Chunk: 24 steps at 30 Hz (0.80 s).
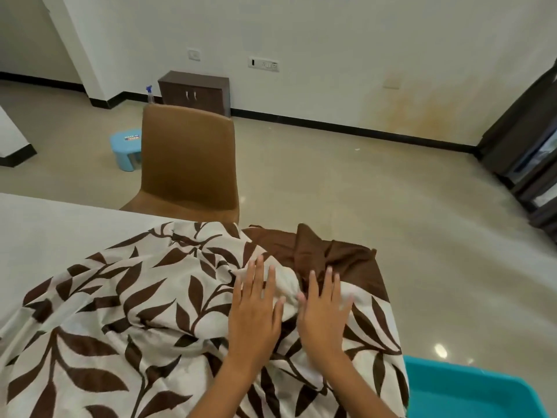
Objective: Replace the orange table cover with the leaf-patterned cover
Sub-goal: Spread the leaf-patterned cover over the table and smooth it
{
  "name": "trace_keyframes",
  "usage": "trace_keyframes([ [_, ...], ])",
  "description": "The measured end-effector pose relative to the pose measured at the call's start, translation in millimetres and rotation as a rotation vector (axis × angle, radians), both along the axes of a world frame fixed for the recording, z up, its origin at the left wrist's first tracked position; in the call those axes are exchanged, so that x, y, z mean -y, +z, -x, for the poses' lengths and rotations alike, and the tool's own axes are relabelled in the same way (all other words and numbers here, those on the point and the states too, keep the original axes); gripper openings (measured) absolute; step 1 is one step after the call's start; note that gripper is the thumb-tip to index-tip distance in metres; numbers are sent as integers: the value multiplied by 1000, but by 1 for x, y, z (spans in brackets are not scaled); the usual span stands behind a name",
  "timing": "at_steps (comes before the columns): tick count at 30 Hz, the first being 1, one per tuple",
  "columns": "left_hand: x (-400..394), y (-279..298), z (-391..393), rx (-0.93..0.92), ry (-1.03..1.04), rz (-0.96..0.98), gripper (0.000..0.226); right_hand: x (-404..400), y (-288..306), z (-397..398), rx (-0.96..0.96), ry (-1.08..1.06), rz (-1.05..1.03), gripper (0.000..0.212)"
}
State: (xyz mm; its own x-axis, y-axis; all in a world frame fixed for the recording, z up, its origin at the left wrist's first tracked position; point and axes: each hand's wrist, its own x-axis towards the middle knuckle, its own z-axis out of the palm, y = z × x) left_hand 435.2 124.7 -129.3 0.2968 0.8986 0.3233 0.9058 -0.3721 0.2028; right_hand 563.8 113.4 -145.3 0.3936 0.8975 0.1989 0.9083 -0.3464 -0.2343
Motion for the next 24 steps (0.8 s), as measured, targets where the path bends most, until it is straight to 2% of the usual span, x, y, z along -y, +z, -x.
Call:
trace_keyframes([
  [1,12,-6,2,8,8,6,58,14,-12,5,-46,-11,50,64],
  [5,62,-38,7,-28,-8,76,56,16,-35,4,-103,-24,127,68],
  [9,83,-43,13,-37,24,157,57,-14,-26,-6,-103,11,212,70],
  [12,98,-29,19,-37,31,166,56,-9,-14,-7,-178,6,257,74],
  [15,133,-25,34,-35,30,160,57,56,-7,15,-162,49,81,70],
  [20,242,-53,66,-100,-16,26,49,237,-33,70,-70,152,-64,53],
  [22,293,-56,80,-87,-11,34,53,297,-39,84,-17,186,-59,52],
  [24,341,-52,96,-74,-53,125,55,341,-35,94,-27,226,9,53],
])
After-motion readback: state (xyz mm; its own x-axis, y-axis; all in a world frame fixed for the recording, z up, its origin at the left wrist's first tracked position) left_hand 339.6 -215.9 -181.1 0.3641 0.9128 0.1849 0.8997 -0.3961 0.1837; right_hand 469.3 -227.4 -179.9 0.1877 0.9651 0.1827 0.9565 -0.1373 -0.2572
